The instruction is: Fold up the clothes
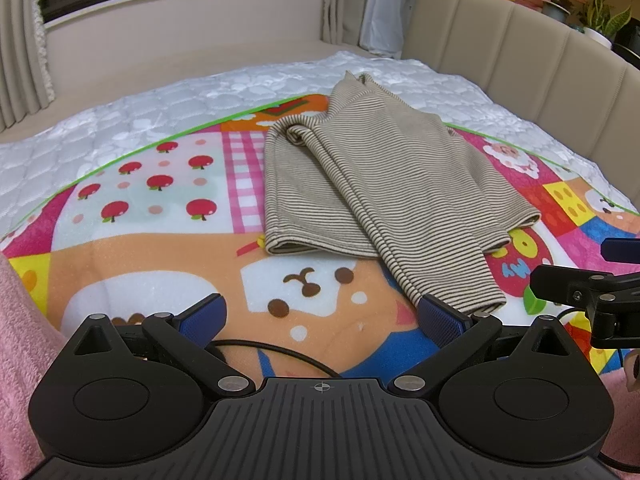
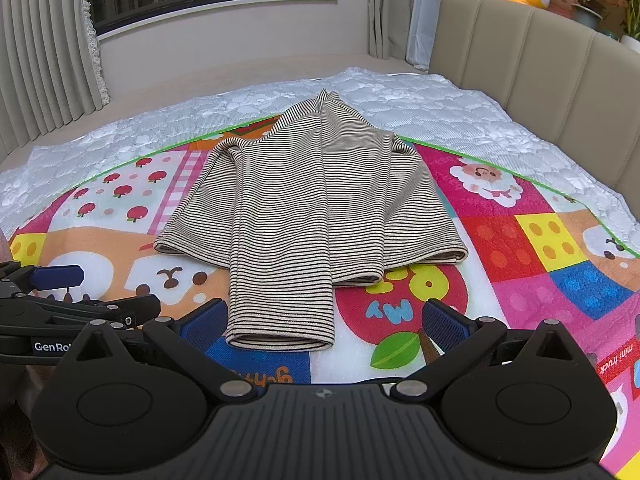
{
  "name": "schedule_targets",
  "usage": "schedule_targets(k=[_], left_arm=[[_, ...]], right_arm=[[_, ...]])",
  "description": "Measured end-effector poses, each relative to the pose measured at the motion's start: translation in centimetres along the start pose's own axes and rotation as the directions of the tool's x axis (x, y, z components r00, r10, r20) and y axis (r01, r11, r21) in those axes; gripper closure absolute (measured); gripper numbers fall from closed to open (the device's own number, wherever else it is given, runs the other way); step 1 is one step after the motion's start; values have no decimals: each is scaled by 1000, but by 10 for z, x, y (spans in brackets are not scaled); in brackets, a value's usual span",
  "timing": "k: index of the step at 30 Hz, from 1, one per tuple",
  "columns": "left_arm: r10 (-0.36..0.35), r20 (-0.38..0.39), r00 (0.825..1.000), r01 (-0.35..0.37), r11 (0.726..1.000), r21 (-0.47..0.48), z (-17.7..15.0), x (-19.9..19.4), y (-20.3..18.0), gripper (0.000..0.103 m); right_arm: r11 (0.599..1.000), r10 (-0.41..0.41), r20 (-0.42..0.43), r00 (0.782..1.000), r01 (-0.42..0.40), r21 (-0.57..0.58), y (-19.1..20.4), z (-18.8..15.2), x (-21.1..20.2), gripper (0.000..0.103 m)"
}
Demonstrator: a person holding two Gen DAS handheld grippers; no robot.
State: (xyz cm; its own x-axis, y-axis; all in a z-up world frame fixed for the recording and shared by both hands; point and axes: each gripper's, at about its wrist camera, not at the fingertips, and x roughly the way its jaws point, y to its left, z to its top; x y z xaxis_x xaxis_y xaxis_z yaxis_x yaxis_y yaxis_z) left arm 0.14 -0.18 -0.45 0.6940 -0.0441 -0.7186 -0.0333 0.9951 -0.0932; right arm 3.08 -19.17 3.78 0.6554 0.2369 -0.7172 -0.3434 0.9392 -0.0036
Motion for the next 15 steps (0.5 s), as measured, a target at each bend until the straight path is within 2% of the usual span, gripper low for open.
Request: schedule_targets(k=[15], left_arm=[[1, -4, 1000, -1, 1000, -2, 1, 1, 0, 0]], right_arm=[[1000, 5, -1, 1000, -5, 5, -1, 0, -1, 0]])
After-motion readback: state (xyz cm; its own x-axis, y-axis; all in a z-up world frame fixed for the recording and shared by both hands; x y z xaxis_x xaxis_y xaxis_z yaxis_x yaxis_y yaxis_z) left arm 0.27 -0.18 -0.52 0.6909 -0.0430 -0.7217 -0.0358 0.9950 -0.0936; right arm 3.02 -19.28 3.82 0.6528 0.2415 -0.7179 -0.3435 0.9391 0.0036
